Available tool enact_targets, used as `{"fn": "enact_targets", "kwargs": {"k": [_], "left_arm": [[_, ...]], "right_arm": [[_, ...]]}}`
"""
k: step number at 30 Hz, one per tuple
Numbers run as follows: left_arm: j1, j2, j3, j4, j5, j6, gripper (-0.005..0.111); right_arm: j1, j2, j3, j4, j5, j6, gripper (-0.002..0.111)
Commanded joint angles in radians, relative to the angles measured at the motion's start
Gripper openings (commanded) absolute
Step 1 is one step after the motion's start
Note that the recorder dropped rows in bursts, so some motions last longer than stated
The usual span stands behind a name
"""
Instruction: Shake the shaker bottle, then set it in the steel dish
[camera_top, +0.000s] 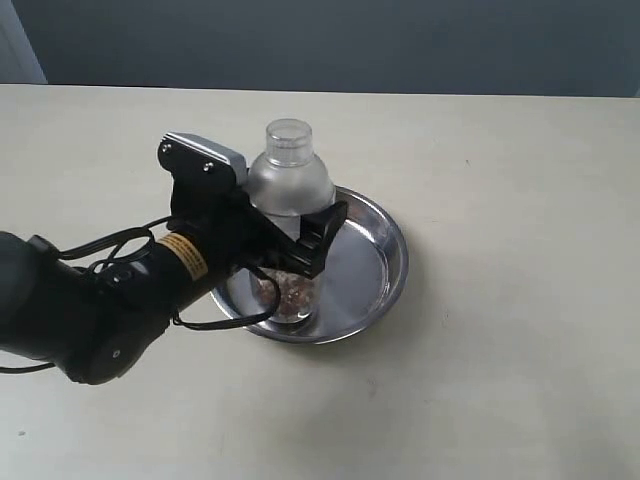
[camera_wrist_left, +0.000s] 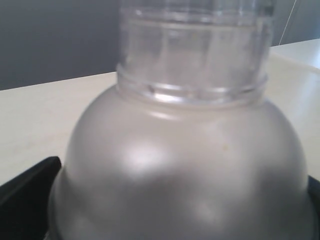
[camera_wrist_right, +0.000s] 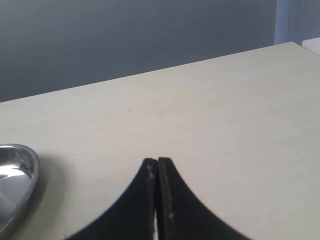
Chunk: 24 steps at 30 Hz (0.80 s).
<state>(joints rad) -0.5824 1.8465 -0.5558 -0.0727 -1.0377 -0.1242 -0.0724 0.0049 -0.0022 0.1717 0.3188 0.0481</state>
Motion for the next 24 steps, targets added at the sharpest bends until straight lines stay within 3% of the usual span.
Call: {"fn": "enact_targets", "kwargs": {"k": [1, 24], "left_arm": [[0.003, -0.006, -0.005, -0.002, -0.002, 0.028, 0.105], [0.003, -0.008, -0.005, -0.028, -0.002, 0.070, 0.105]], "right_arm": [[0.004, -0.005, 0.002, -0.002, -0.012, 0.000, -0.001], [0.004, -0.005, 0.002, -0.002, -0.012, 0.000, -0.001]]}}
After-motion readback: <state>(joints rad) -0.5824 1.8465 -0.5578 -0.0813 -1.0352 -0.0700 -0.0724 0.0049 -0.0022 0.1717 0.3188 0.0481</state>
